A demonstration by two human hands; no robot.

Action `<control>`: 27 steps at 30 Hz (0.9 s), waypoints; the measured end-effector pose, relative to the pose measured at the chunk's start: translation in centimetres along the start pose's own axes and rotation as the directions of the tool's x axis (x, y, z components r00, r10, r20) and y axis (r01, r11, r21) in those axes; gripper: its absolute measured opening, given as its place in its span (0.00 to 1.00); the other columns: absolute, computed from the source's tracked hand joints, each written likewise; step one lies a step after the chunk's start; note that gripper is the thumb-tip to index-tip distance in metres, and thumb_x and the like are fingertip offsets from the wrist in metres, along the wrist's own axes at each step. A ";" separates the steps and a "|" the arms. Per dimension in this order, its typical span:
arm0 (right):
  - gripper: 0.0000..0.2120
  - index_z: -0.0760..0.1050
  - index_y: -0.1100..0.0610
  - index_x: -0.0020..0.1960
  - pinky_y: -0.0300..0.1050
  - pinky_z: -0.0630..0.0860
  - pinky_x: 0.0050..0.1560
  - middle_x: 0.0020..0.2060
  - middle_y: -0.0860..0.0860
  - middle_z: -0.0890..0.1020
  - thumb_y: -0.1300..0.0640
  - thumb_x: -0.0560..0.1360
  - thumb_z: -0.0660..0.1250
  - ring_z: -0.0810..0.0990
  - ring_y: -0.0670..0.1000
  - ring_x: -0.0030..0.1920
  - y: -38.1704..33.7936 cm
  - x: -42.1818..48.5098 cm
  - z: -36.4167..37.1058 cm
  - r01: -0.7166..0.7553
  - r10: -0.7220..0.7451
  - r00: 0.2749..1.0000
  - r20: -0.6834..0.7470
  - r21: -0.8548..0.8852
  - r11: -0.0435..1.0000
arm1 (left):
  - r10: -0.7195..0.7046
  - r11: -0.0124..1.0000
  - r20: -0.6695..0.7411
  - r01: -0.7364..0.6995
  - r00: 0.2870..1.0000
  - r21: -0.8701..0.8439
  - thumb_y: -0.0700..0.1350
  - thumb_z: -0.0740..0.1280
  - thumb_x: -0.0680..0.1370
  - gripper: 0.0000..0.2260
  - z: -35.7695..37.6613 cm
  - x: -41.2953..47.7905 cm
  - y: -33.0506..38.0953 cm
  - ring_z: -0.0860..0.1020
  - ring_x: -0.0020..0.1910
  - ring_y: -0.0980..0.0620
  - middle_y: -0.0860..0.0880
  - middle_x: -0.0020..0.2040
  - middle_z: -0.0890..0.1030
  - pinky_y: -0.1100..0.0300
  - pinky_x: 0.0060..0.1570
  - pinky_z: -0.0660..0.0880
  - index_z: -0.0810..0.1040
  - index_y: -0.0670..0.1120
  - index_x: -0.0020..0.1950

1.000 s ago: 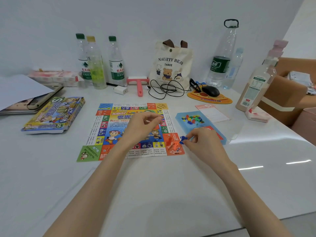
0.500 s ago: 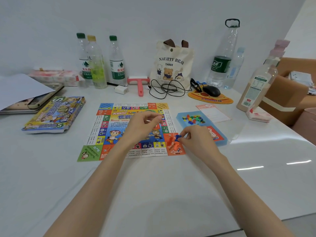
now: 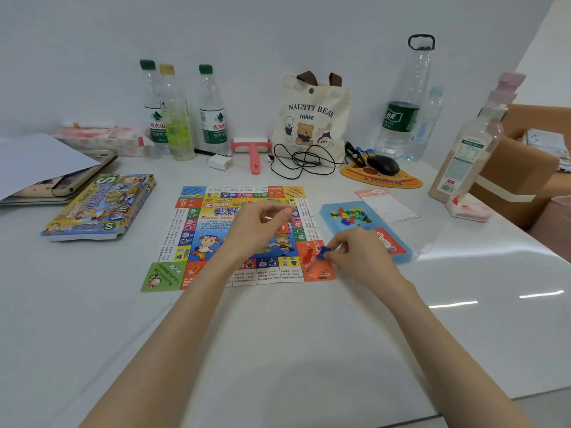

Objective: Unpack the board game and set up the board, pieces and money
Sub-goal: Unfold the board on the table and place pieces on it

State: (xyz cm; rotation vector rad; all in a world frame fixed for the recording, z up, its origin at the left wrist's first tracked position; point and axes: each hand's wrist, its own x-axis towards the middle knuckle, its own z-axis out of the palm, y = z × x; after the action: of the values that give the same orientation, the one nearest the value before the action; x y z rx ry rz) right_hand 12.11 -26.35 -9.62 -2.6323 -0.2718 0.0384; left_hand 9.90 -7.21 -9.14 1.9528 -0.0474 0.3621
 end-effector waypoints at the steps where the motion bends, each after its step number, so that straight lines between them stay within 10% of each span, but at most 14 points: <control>1: 0.09 0.80 0.52 0.55 0.34 0.63 0.30 0.31 0.44 0.73 0.51 0.76 0.69 0.71 0.43 0.32 0.1 0.0 0.1 -0.001 0.001 1.000 0.004 -0.001 1.000 | -0.002 1.000 0.001 0.002 1.000 0.000 0.47 0.66 0.79 0.07 0.0 0.0 0.0 0.82 0.43 0.57 0.55 0.44 0.84 0.67 0.45 0.77 0.82 0.51 0.54; 15: 0.05 0.74 0.46 0.49 0.35 0.67 0.35 0.33 0.43 0.77 0.54 0.76 0.68 0.75 0.44 0.38 -0.1 -3.3 -1.8 0.233 -0.237 0.970 -0.046 -0.083 0.969 | -0.003 1.000 -0.004 0.003 1.000 0.007 0.48 0.66 0.79 0.06 0.0 0.0 0.1 0.81 0.43 0.58 0.57 0.43 0.84 0.67 0.46 0.77 0.81 0.52 0.53; 27: 0.14 0.75 0.44 0.64 0.45 0.77 0.52 0.60 0.43 0.79 0.53 0.81 0.58 0.77 0.47 0.59 -0.4 -3.6 -1.1 0.518 -0.507 0.851 0.140 -0.383 0.765 | -0.005 1.000 -0.020 0.005 1.000 -0.025 0.48 0.66 0.79 0.06 -0.1 0.1 -0.1 0.83 0.44 0.53 0.53 0.44 0.85 0.60 0.49 0.79 0.82 0.51 0.51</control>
State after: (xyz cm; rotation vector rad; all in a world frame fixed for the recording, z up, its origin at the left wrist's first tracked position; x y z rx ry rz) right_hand 8.56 -27.27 -8.60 -2.8611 -1.1179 -0.1871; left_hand 10.04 -7.03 -9.17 1.9241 -0.0336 0.3764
